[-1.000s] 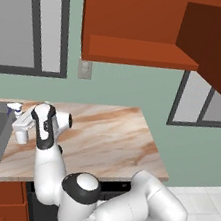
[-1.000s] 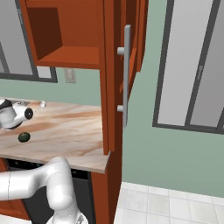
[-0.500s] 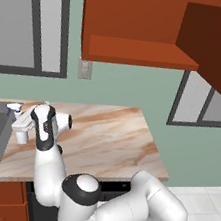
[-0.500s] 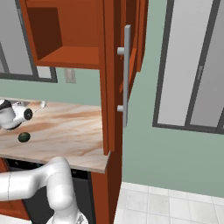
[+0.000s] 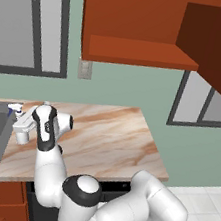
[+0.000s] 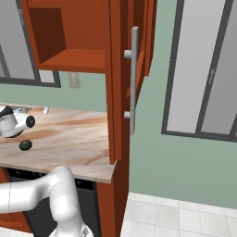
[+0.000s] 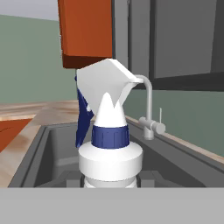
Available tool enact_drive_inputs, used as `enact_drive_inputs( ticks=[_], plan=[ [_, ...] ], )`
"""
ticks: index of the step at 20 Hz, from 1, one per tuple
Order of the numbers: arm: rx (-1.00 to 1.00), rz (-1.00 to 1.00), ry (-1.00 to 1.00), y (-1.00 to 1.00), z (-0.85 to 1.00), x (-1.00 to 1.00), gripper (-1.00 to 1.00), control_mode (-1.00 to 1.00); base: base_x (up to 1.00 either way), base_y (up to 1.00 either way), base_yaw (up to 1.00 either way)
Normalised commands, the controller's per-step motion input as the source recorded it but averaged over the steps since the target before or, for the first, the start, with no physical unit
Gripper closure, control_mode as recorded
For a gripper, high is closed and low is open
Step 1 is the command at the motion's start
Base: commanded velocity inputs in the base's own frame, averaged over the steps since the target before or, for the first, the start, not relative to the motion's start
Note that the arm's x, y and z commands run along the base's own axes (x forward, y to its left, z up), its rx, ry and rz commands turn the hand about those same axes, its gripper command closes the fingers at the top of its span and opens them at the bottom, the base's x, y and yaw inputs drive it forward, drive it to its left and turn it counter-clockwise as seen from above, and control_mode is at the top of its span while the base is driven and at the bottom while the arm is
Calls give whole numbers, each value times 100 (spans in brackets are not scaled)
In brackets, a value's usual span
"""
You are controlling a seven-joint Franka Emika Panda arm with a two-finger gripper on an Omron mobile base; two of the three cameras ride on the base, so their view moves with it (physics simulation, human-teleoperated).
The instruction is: Open the cabinet. Pick the spray and place it next to the sink. Then close the cabinet.
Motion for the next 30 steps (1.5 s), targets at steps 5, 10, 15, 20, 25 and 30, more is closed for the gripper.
enact_drive_inputs(
  ticks=[5, 10, 15, 20, 25, 30],
  plan=[
    [1, 0, -1, -12, -7, 0, 100, -100, 0, 0, 0],
    [0, 0, -3, -8, -8, 0, 100, -100, 0, 0, 0],
    [0, 0, -3, -6, -8, 0, 100, -100, 0, 0, 0],
    [0, 0, -2, -12, -7, 0, 100, -100, 0, 0, 0],
    [0, 0, -1, -13, -7, 0, 100, -100, 0, 0, 0],
    [0, 0, -1, -11, -8, 0, 100, -100, 0, 0, 0]
  ],
)
